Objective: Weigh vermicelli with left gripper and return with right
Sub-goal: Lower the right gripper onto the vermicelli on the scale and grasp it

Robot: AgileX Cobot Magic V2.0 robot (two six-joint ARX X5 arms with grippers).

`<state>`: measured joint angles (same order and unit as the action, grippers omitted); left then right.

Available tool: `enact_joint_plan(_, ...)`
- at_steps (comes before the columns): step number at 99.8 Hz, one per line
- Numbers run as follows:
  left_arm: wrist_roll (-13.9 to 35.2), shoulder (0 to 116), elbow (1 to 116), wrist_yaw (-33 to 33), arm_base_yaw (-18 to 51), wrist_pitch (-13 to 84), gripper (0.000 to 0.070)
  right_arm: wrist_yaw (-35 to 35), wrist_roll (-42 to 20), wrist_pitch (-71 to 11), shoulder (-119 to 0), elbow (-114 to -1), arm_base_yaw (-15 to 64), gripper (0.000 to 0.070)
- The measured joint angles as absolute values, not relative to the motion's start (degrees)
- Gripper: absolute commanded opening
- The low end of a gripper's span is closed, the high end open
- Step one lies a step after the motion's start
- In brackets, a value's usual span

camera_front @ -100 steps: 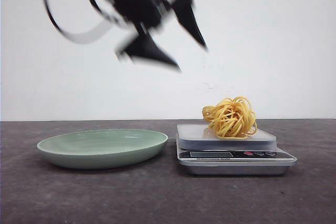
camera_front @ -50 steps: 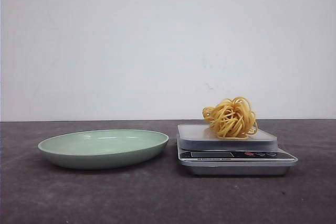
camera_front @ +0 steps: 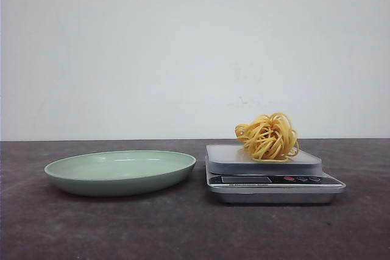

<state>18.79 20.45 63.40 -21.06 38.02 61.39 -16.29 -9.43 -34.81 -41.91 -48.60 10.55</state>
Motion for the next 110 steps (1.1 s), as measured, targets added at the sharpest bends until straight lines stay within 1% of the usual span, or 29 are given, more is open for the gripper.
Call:
enact_joint_plan(6, 19.8, 19.7, 61.2, -20.6, 38.0, 61.9, 0.0387, -15.9, -10.3, -32.0, -45.6, -48.6, 12.9, 0.0469)
enact_joint_plan(15, 20.9, 19.6, 59.4, -19.5, 38.0, 63.3, 0.0387, -13.5, -12.2, -28.9, -51.1, -48.7, 16.6, 0.0468)
enact_joint_plan(40, 21.9, 19.5, 58.7, -19.3, 38.0, 62.8, 0.0386, -9.7, -14.9, -28.9, -70.5, -55.5, 23.7, 0.0463)
enact_joint_plan(60, 21.6, 19.5, 58.7, -19.4, 38.0, 62.8, 0.0386, -9.2, -16.8, -30.7, -83.5, -63.8, 24.7, 0.0463)
enact_joint_plan(81, 21.0, 19.5, 58.7, -19.6, 38.0, 62.6, 0.0386, -9.0, -18.3, -34.0, -92.1, -70.8, 25.0, 0.0455)
enact_joint_plan(82, 21.0, 19.5, 58.7, -19.6, 38.0, 62.6, 0.0386, -9.0, -18.5, -34.1, -93.5, -71.2, 25.1, 0.0443)
enact_joint_plan(92, 20.8, 19.5, 58.7, -19.6, 38.0, 62.6, 0.0387, -9.0, -19.4, -35.2, -95.8, -71.2, 25.1, 0.0433)
enact_joint_plan(103, 20.6, 19.5, 58.7, -19.6, 38.0, 62.6, 0.0386, -8.9, -19.9, -35.9, -97.7, -71.2, 25.3, 0.0393)
enact_joint_plan(106, 20.6, 19.5, 58.7, -19.6, 38.0, 62.6, 0.0386, -8.7, -19.9, -36.2, -98.0, -71.2, 25.5, 0.0367)
enact_joint_plan(110, 20.6, 19.5, 58.7, -19.6, 38.0, 62.6, 0.0386, -8.1, -20.0, -36.3, -98.3, -71.2, 25.7, 0.0295)
